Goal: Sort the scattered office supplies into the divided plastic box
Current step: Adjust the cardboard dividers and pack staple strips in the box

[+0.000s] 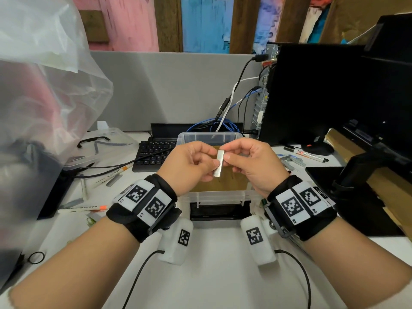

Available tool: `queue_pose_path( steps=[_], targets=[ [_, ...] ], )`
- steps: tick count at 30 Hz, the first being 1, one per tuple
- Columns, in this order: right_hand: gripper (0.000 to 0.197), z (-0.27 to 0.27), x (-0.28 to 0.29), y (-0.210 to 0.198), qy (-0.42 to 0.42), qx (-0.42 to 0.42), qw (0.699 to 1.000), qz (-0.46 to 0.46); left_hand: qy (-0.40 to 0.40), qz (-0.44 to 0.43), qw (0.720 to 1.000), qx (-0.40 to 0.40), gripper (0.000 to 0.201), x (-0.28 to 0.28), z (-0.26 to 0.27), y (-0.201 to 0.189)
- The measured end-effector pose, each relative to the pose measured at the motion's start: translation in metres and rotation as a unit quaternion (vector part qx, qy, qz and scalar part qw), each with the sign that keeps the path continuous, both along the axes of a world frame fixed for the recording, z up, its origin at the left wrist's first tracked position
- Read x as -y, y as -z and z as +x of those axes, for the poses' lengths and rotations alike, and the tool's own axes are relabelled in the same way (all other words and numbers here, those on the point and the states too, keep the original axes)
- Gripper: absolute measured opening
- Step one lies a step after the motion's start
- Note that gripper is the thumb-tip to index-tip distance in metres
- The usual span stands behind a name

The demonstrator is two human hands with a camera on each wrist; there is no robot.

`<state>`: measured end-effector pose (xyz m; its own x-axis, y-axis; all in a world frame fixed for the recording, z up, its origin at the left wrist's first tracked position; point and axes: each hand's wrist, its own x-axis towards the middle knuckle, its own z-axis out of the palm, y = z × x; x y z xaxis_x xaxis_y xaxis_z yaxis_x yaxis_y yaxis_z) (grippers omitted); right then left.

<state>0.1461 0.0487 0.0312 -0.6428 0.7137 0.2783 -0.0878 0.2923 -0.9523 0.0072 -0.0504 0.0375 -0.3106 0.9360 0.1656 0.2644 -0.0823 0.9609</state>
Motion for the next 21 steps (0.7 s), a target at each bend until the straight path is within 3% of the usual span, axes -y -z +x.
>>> queue_pose_path(
  steps=[2, 6, 9, 21],
  targets=[
    [0.015, 0.0, 0.001, -0.001, -0.014, 0.0, 1.0, -0.011, 0.005, -0.003, 1.0, -0.001, 0.018, 0.0, 0.0, -0.001],
    [0.045, 0.0, 0.003, -0.005, -0.088, 0.027, 0.996, -0.009, -0.002, 0.002, 1.0, 0.026, 0.019, 0.0, 0.0, -0.002],
    [0.057, -0.004, 0.007, -0.005, -0.093, 0.078, 0.992, 0.024, -0.014, 0.008, 0.999, 0.05, 0.025, -0.001, 0.0, -0.002],
    [0.06, -0.007, 0.011, -0.003, -0.042, 0.137, 0.984, 0.11, -0.014, -0.009, 0.999, 0.032, 0.037, 0.001, 0.001, -0.004]
  ],
)
